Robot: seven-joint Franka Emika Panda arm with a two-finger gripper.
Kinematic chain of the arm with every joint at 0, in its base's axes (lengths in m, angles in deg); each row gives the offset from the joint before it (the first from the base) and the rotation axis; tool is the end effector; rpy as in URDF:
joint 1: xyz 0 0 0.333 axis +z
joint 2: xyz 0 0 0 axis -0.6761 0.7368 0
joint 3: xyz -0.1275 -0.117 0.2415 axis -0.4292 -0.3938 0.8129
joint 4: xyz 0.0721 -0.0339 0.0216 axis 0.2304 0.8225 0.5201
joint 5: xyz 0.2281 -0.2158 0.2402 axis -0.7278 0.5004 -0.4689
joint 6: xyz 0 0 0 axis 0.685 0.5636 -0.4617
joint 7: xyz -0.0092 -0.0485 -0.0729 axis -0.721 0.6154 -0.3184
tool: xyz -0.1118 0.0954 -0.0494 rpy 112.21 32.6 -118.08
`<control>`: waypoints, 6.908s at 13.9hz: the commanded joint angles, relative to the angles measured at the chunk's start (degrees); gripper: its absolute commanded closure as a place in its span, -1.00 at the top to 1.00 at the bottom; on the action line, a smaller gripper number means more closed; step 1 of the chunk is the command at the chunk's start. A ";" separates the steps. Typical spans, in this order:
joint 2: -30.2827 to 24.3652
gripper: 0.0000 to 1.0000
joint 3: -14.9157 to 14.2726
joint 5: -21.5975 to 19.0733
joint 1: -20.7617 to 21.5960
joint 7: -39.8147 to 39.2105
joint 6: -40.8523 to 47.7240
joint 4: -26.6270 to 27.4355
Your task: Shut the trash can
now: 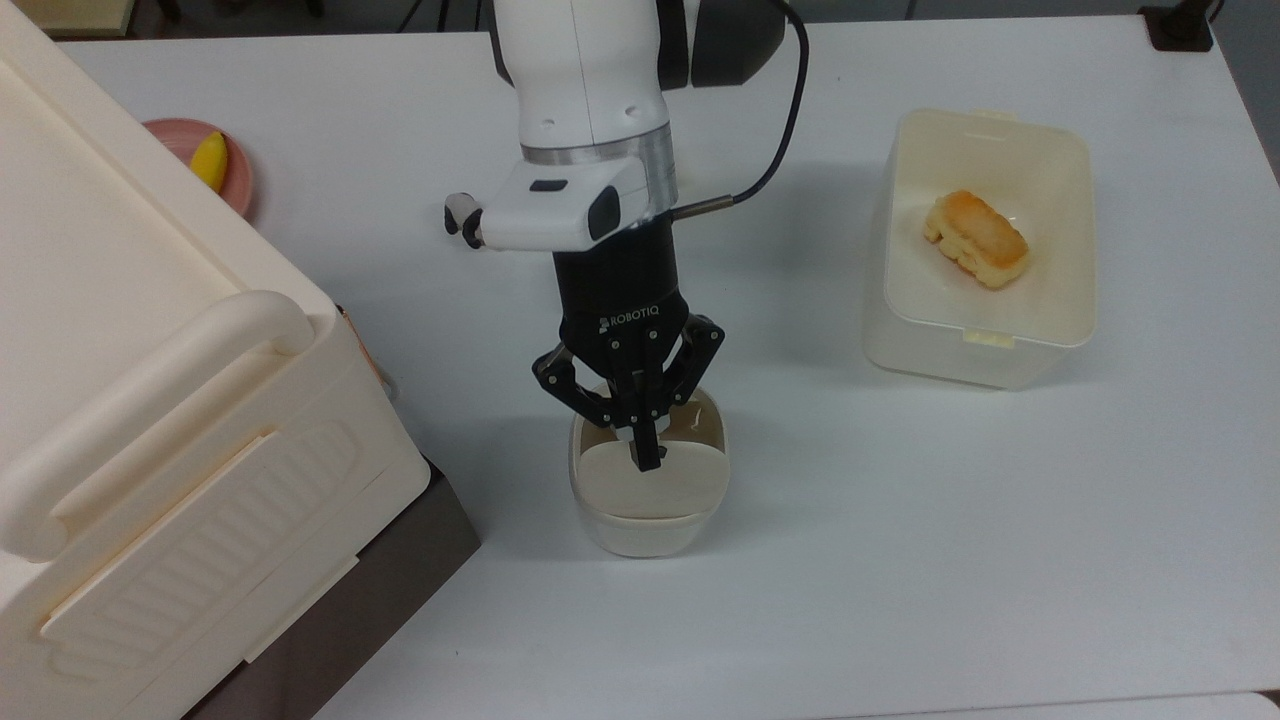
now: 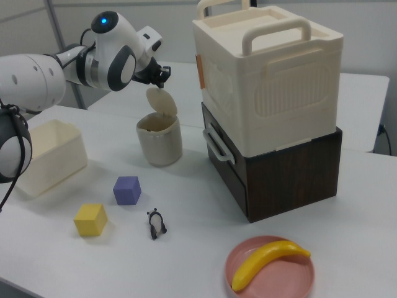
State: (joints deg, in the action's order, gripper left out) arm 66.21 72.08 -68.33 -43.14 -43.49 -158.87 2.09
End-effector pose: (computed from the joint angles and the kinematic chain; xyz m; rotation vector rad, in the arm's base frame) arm 0.7785 0.0864 0.4545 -2.8664 -0.5607 -1.0998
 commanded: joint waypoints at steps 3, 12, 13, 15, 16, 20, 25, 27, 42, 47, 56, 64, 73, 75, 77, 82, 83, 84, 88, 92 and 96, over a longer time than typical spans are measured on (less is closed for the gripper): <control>0.52 -1.00 0.13 -1.28 0.17 -2.06 -0.98 -0.56; 0.44 -1.00 0.13 -1.37 0.52 -1.27 -0.89 0.40; 0.44 -1.00 0.13 -1.37 0.69 -0.75 -0.89 0.49; 0.35 -1.00 0.13 -1.28 0.78 0.57 -0.89 0.67; 0.43 -1.00 0.13 -1.28 0.69 0.92 -0.89 0.76; 0.35 -1.00 0.13 -1.02 1.22 4.78 -0.72 0.76; -0.27 -1.00 0.04 -0.84 1.48 7.17 -0.45 0.76; -0.36 -1.00 0.13 -0.93 1.48 7.52 -0.45 0.76; -1.06 -1.00 0.04 0.74 1.48 11.55 1.66 2.43; -2.02 -1.00 -0.05 1.97 1.48 15.07 3.15 2.87; -3.43 -1.00 -0.13 3.29 1.48 19.91 7.90 4.18; -4.22 -1.00 -0.22 3.38 1.40 20.35 11.33 5.50; -4.75 -1.00 -0.22 4.17 1.13 24.04 13.17 7.44; -4.75 -1.00 -0.22 4.17 1.13 24.13 14.13 7.79; -4.84 -1.00 -0.22 4.17 1.13 24.83 14.92 7.79; -4.93 -1.00 -0.22 4.35 1.13 24.92 15.46 8.75; -4.93 -1.00 -0.22 4.43 1.22 24.92 15.46 8.84; -5.01 -1.00 -0.22 4.43 1.22 24.92 15.46 9.11; -4.93 -1.00 -0.22 5.22 1.13 24.92 15.54 9.81; -4.84 -1.00 -0.22 5.23 1.31 24.92 15.46 9.90; -4.58 -1.00 -0.22 6.10 1.31 24.92 15.37 11.39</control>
State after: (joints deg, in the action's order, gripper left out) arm 63.67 72.26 -63.89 -42.26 -20.11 -144.66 9.95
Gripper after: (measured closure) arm 0.991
